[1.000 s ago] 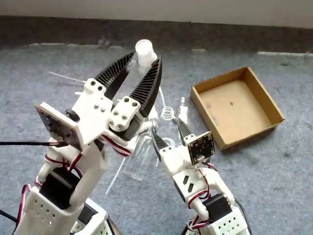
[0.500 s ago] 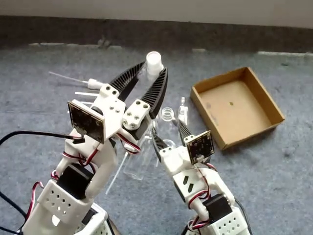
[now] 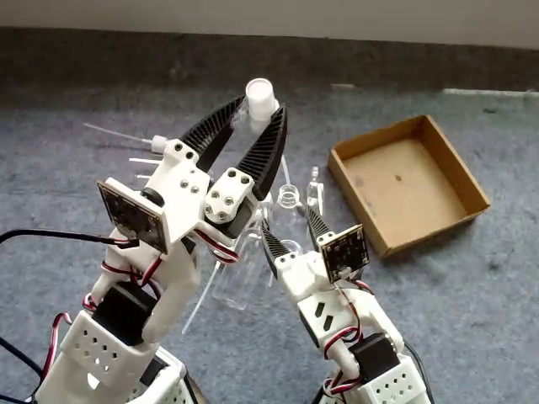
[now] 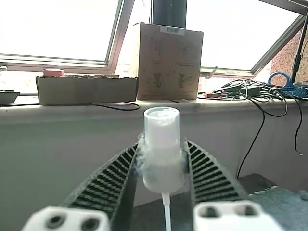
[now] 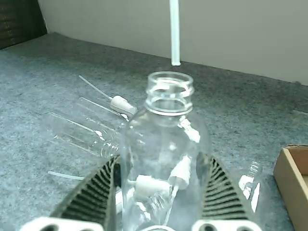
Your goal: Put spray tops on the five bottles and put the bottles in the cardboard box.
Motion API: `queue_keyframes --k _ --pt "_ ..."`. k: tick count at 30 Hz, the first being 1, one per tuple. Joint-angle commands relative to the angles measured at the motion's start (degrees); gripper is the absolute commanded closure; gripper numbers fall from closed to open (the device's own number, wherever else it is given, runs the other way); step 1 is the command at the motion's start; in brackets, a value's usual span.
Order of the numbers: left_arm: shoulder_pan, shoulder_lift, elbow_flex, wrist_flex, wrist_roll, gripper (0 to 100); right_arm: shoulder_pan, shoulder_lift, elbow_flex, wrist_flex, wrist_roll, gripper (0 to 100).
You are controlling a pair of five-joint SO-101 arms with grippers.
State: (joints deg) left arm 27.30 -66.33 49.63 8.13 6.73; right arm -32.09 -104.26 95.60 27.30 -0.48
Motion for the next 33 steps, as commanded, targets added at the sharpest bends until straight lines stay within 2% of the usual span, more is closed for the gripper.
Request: queue_keyframes --k 1,4,10,13,19,33 --pt "-0.48 -1.19 -3.82 -1.14 0.44 100 -0.40 -1.10 7.08 0.22 0.09 90.6" --pt "-0.40 -1.19 -2.95 -0.26 0.53 100 -0.40 -1.10 7.08 0.22 0.09 90.6" --pt "-0.31 -1.19 -2.24 6.59 0.62 100 -0.40 -1.10 7.08 0.22 0.09 90.6" --pt "3.21 -1.19 -0.92 9.41 0.62 100 -0.40 -1.10 7.08 0.22 0.09 90.6" --pt "9.63 -1.19 9.71 9.32 0.18 100 -0.22 -1.10 7.08 0.22 0.09 90.6" --pt "9.63 -1.19 19.12 9.32 0.18 100 -0.22 -1.10 7.08 0.22 0.09 90.6"
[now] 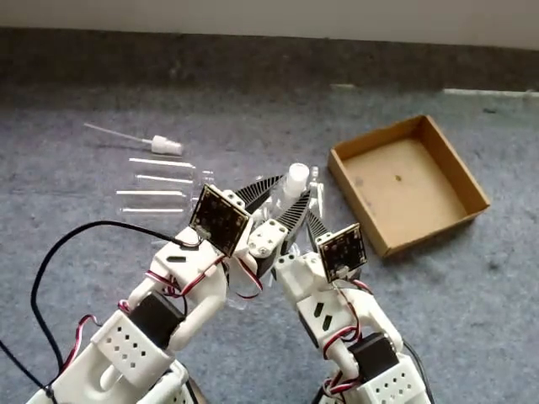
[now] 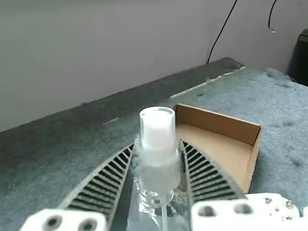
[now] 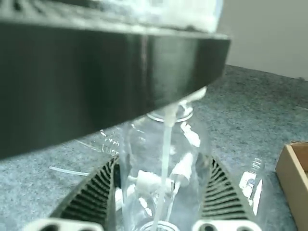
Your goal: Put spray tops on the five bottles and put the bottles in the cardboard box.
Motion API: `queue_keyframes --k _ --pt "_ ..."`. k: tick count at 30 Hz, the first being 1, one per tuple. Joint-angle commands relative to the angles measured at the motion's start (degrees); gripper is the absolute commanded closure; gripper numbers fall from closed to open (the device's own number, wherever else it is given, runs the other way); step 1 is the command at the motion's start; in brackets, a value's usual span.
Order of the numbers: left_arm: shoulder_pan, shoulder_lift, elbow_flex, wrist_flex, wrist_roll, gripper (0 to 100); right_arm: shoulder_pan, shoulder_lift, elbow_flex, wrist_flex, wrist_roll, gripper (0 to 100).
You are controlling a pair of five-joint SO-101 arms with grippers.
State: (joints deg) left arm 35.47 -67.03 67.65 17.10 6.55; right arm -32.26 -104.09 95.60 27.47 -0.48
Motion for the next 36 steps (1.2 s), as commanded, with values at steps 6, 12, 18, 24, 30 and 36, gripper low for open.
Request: queue_keyframes --k 6,12,18,24,30,36 --pt "0.04 -0.48 2.33 0.35 0.35 100 0.04 -1.27 7.08 0.04 0.09 90.6" --pt "-1.01 -0.48 3.91 0.35 0.44 100 0.04 -1.27 7.08 0.04 0.09 90.6" --pt "-1.01 -0.48 5.49 0.35 0.44 100 0.04 -1.27 7.08 0.04 0.09 90.6" --pt "-1.10 -0.48 5.58 0.35 0.35 100 0.04 -1.27 7.08 0.13 0.09 90.6" --pt "-1.27 -0.48 5.49 0.35 0.35 99 0.04 -1.27 7.08 0.13 0.09 90.6" --pt "-5.32 -0.48 5.49 0.62 0.35 88 0.04 -1.27 7.08 0.13 0.09 90.6"
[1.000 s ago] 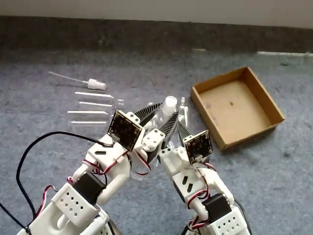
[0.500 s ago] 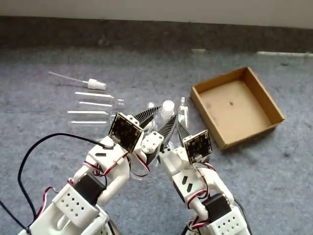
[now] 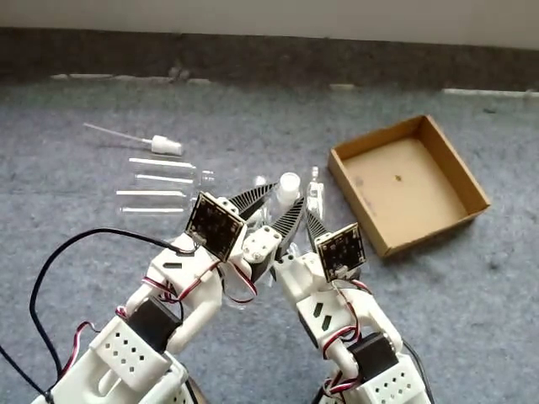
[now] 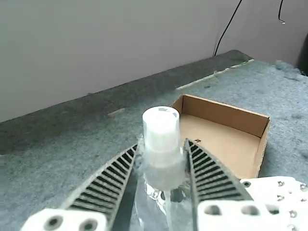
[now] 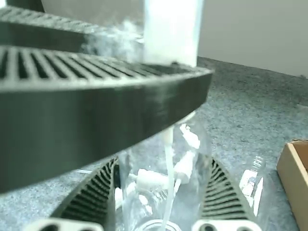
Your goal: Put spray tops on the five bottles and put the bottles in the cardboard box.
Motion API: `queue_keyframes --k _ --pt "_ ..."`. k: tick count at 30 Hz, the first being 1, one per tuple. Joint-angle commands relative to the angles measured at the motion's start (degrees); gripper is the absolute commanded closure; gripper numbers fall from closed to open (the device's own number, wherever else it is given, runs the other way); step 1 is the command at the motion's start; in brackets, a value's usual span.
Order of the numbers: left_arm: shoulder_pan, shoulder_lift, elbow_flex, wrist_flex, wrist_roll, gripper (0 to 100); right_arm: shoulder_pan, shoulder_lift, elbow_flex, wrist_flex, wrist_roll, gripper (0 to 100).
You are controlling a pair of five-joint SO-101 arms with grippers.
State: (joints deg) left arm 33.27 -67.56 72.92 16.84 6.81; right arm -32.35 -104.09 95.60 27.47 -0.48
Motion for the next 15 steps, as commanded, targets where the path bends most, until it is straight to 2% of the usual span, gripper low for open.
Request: queue_keyframes --k 1,10,15 --pt "-3.38 0.04 0.22 0.88 0.09 87 0.13 -1.27 7.08 0.13 0.09 90.6" --pt "-3.47 -4.00 -1.54 2.02 0.18 87 0.13 -1.27 7.08 0.13 0.09 90.6" --pt "-3.56 -15.34 -4.09 16.00 0.09 87 0.13 -1.27 7.08 0.13 0.09 90.6"
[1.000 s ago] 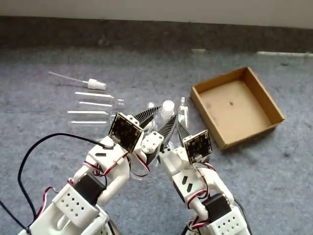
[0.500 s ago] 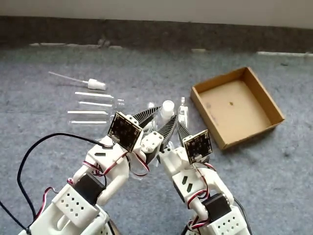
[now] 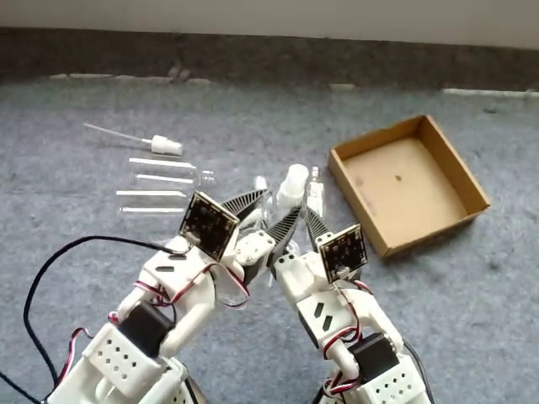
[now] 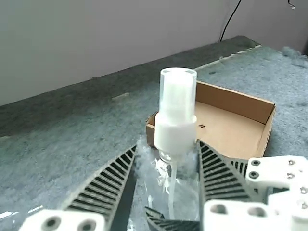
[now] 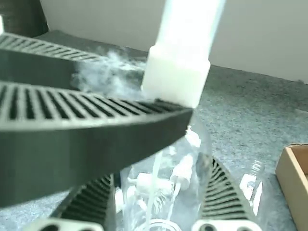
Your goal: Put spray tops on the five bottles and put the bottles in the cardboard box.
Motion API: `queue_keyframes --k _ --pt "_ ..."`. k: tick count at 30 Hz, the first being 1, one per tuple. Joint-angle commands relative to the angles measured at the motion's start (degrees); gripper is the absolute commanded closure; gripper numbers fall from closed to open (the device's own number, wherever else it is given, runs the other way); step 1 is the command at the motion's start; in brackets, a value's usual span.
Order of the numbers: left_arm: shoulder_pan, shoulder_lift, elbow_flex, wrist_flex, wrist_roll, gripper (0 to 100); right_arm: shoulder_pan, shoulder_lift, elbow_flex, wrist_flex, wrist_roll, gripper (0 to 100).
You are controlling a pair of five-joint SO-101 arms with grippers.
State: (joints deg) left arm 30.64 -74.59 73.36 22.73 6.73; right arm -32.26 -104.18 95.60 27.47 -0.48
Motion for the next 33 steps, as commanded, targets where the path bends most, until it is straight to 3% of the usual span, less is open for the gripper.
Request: queue_keyframes --k 1,10,16,19,24,28,33 --pt "-0.92 -10.68 -4.62 12.66 0.18 87 0.04 -1.19 7.08 0.13 0.09 90.6" --pt "-0.92 -30.29 -4.53 29.54 0.18 87 0.13 -1.19 7.08 0.13 0.09 90.6" --pt "-2.77 -29.41 -3.56 34.02 0.18 90 0.13 -1.19 7.08 0.40 0.09 90.6" --pt "-9.01 -29.41 -2.51 34.02 0.18 100 0.13 -1.19 6.99 1.80 0.09 90.6" --pt "-18.51 -29.41 3.21 30.33 0.53 96 0.13 -1.27 5.85 9.10 0.09 90.4" --pt "-21.49 -29.41 9.10 24.88 0.53 96 0.75 -1.27 -2.51 16.57 0.09 90.3" --pt "-22.02 -29.41 14.02 20.40 0.53 96 10.07 -1.19 -9.54 18.24 0.97 90.3"
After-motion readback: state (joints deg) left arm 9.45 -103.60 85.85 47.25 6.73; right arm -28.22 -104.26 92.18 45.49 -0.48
